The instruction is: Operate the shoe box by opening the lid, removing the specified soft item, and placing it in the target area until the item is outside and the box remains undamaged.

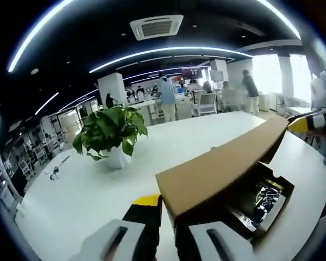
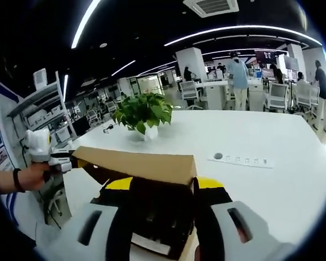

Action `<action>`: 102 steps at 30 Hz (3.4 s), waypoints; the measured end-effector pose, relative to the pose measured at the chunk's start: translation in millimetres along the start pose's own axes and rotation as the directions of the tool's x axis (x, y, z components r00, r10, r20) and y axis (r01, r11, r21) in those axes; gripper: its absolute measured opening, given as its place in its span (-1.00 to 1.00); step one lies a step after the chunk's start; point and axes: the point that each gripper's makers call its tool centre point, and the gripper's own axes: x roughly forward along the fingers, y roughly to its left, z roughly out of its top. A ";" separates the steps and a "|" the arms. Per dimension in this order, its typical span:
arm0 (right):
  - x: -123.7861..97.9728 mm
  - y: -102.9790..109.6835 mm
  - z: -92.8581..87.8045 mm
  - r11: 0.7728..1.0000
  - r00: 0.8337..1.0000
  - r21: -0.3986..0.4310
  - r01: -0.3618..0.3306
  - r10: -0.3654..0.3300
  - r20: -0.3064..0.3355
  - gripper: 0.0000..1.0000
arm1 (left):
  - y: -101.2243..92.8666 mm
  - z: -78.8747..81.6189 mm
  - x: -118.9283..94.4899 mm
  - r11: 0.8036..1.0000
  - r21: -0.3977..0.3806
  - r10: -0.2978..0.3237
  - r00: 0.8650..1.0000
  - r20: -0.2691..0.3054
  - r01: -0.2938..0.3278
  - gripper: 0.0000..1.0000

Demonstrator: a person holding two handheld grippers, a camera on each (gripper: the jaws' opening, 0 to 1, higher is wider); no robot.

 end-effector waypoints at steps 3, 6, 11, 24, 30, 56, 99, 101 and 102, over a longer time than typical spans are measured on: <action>3.4 -2.0 -2.3 1.000 1.000 -0.025 0.000 0.000 -0.009 -0.28 | 0.1 0.3 0.3 1.000 -0.004 -0.005 1.000 -0.001 0.005 -0.86; 5.9 -11.6 -4.5 0.997 0.999 -0.070 0.035 -0.036 -0.019 -0.43 | 0.6 0.5 0.9 1.000 -0.018 -0.010 1.000 -0.001 0.010 -0.86; 9.0 -16.3 -5.1 0.998 0.999 -0.054 0.042 -0.043 -0.020 -0.55 | 1.2 1.2 2.2 1.000 -0.025 -0.012 1.000 -0.005 0.012 -0.86; 23.5 -34.0 -7.3 0.994 0.996 -0.068 0.086 -0.087 -0.020 -0.76 | 1.2 1.8 4.1 0.999 -0.045 -0.021 1.000 -0.015 0.020 -0.86; 26.7 -40.5 -4.3 0.992 0.994 -0.069 0.110 -0.111 -0.006 -0.87 | 1.2 2.8 5.1 0.999 -0.051 -0.020 1.000 -0.016 0.019 -0.85; 37.5 -47.4 1.8 0.968 0.988 -0.203 0.150 -0.153 0.002 -0.95 | 2.0 -16.2 16.1 0.995 -0.093 -0.040 0.998 -0.046 0.036 -0.84; 76.4 -66.8 5.8 0.980 0.989 -0.149 0.136 -0.143 -0.041 -0.98 | 7.2 -47.5 44.3 0.986 -0.169 -0.036 0.991 -0.127 0.014 -0.93; 79.1 -68.2 5.5 0.980 0.989 -0.153 0.131 -0.140 -0.046 -0.97 | 8.8 -47.3 43.9 0.985 -0.174 -0.044 0.991 -0.123 0.022 -0.95; 80.1 -68.7 5.4 0.980 0.989 -0.147 0.130 -0.138 -0.048 -0.97 | 9.7 -47.1 44.6 0.984 -0.177 -0.049 0.991 -0.124 0.027 -0.95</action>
